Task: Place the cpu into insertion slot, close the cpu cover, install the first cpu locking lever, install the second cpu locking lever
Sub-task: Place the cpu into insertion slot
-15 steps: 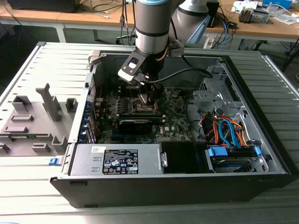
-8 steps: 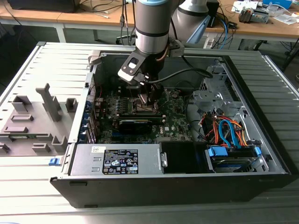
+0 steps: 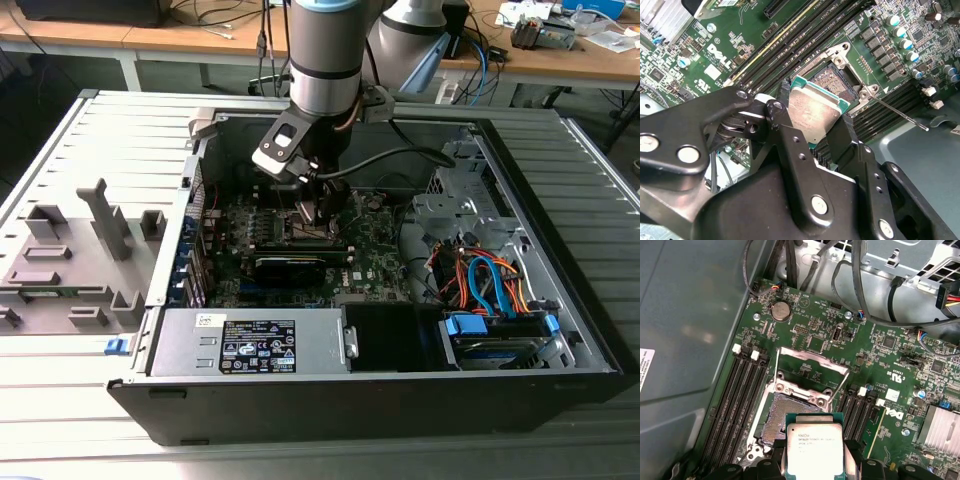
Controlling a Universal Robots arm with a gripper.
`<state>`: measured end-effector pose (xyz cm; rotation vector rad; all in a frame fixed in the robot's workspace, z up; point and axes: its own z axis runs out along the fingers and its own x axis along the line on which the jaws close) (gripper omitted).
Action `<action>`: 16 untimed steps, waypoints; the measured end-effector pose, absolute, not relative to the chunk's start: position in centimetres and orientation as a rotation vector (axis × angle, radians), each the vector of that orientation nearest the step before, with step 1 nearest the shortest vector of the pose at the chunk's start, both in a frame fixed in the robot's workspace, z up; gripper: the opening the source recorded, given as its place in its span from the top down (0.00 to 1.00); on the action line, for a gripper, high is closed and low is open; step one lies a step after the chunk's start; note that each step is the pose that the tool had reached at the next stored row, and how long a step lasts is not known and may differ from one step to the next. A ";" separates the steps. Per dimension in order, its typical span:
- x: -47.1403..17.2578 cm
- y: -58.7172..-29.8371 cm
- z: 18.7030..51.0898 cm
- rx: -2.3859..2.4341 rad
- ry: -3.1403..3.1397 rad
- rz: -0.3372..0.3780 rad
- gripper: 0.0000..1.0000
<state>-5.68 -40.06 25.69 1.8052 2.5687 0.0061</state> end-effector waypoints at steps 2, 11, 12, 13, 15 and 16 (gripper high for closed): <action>-5.7 -40.1 25.7 1.807 2.568 0.006 0.46; -5.7 -40.1 25.6 1.826 2.553 0.005 0.46; -5.7 -40.1 25.6 1.827 2.552 0.005 0.46; -5.7 -40.1 25.5 1.828 2.552 0.005 0.46; -5.7 -40.1 25.5 1.829 2.551 0.004 0.46; -5.7 -40.1 25.5 1.829 2.550 0.004 0.46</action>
